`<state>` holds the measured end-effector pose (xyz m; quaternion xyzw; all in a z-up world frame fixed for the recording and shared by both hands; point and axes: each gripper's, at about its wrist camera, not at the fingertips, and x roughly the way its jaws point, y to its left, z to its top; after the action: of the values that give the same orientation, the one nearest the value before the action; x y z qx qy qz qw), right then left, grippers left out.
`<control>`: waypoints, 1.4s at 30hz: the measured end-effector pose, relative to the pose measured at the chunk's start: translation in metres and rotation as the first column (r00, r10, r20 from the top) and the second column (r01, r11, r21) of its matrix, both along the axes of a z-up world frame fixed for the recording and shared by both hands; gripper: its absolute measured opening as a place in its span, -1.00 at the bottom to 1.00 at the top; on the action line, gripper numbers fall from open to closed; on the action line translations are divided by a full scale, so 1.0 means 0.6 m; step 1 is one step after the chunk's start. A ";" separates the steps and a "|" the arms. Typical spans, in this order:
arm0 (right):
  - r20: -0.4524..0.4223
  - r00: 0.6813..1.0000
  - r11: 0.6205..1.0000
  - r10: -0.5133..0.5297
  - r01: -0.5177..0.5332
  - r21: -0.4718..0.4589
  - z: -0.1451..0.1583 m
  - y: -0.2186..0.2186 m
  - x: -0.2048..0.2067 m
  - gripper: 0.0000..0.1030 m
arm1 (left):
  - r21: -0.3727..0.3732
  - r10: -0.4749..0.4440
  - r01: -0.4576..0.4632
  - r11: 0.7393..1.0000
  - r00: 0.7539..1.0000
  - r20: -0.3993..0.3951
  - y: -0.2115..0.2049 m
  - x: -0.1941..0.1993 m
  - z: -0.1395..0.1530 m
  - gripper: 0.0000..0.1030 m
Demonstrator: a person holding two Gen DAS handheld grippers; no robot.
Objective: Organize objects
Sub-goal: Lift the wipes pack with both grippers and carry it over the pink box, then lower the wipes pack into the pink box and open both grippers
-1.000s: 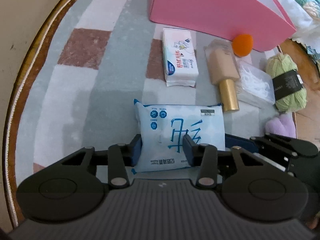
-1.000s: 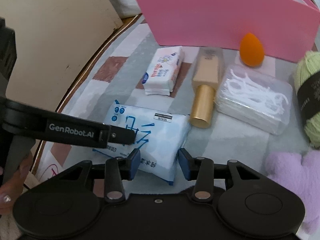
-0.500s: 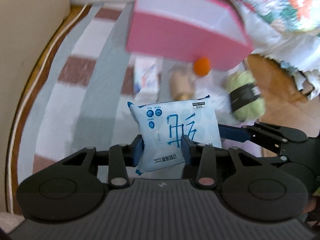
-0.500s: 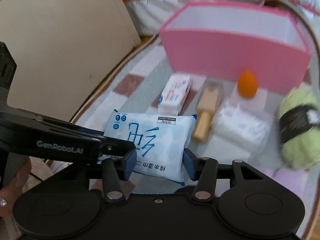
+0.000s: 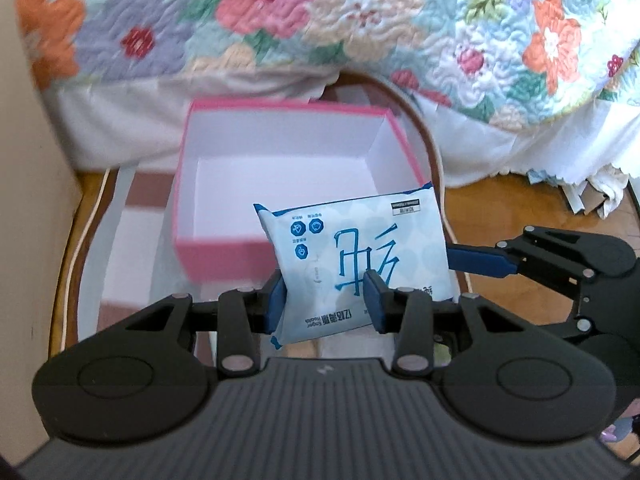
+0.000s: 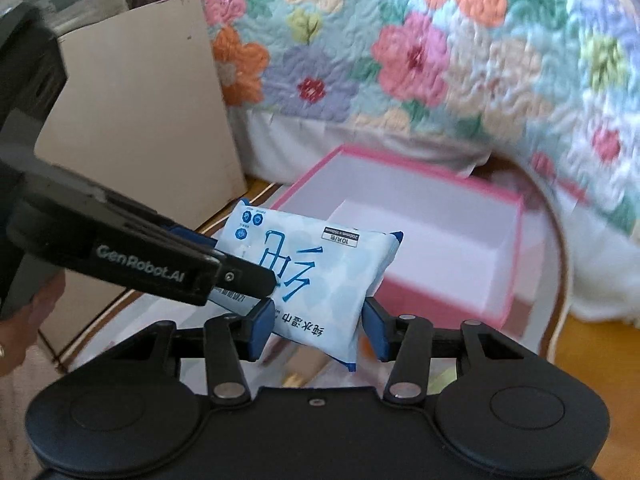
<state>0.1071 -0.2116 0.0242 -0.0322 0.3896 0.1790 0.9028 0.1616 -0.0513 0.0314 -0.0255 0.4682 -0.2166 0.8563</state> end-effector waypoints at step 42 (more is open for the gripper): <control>-0.101 0.974 0.942 -0.201 0.164 -0.291 -0.158 -0.118 0.335 0.13 | -0.087 0.058 -0.079 0.993 0.974 -0.221 -0.122 0.343 -0.226 0.19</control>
<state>0.3079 -0.2821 -0.0706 -0.1120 0.4701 0.0389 0.8746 0.3672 -0.1248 -0.1040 -0.1061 0.5472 -0.2049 0.8046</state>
